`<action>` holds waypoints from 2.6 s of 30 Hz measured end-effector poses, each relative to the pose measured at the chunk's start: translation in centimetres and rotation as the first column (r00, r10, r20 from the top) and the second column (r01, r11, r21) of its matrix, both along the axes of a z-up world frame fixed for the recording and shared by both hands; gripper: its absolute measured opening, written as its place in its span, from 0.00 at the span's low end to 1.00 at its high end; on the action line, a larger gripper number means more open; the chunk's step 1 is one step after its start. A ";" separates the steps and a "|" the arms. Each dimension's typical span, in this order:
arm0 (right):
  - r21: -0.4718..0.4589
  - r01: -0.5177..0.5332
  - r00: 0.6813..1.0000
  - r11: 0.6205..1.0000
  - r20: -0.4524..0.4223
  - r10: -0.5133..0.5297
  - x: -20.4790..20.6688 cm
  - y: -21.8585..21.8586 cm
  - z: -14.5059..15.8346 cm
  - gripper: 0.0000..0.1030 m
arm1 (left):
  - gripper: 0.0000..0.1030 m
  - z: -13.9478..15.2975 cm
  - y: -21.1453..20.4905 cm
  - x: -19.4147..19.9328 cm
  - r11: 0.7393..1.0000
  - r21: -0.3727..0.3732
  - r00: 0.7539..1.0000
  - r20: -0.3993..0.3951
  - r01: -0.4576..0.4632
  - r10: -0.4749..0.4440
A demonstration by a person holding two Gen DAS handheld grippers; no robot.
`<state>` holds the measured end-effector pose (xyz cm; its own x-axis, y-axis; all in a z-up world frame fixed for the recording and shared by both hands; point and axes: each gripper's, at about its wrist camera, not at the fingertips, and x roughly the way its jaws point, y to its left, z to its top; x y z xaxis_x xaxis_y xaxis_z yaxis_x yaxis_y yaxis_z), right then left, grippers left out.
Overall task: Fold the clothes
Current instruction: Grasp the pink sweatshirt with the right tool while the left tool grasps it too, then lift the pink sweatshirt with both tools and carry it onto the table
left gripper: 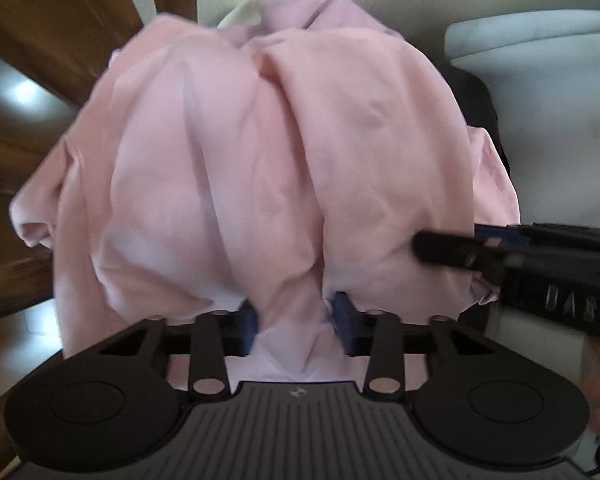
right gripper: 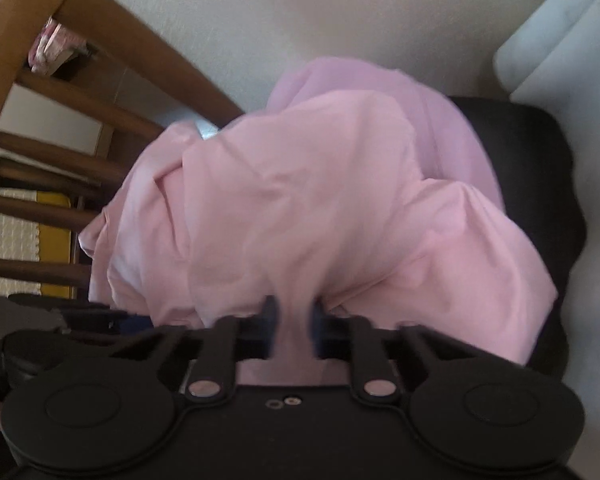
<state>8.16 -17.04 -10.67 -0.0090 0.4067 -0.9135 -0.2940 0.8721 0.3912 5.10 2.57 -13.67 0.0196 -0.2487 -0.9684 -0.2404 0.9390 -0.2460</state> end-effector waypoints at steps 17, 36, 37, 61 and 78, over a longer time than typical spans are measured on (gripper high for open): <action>-0.015 0.194 0.970 0.981 0.153 -0.190 -2.5 -8.0 9.5 1.00 | 0.81 5.9 -0.9 -2.5 0.961 0.164 0.950 0.183 0.224 -0.253; 0.093 0.252 0.930 0.963 0.253 -0.268 -7.3 -8.6 17.1 1.00 | 0.68 11.1 0.1 -3.4 0.950 0.136 0.900 0.307 0.281 -0.310; 0.089 0.272 0.925 0.958 0.249 -0.286 -7.3 -9.1 16.9 1.00 | 0.72 10.9 0.5 -3.6 0.953 0.134 0.907 0.298 0.270 -0.299; 0.189 0.293 0.911 0.937 0.242 -0.334 -10.1 -9.8 18.4 1.00 | 0.09 11.7 0.5 -0.4 0.923 0.034 0.871 0.321 0.383 -0.373; 0.507 0.464 0.527 0.727 0.501 -0.686 -31.4 -20.9 34.0 1.00 | 0.08 30.8 -11.7 -13.7 0.699 0.009 0.465 0.740 0.715 -0.485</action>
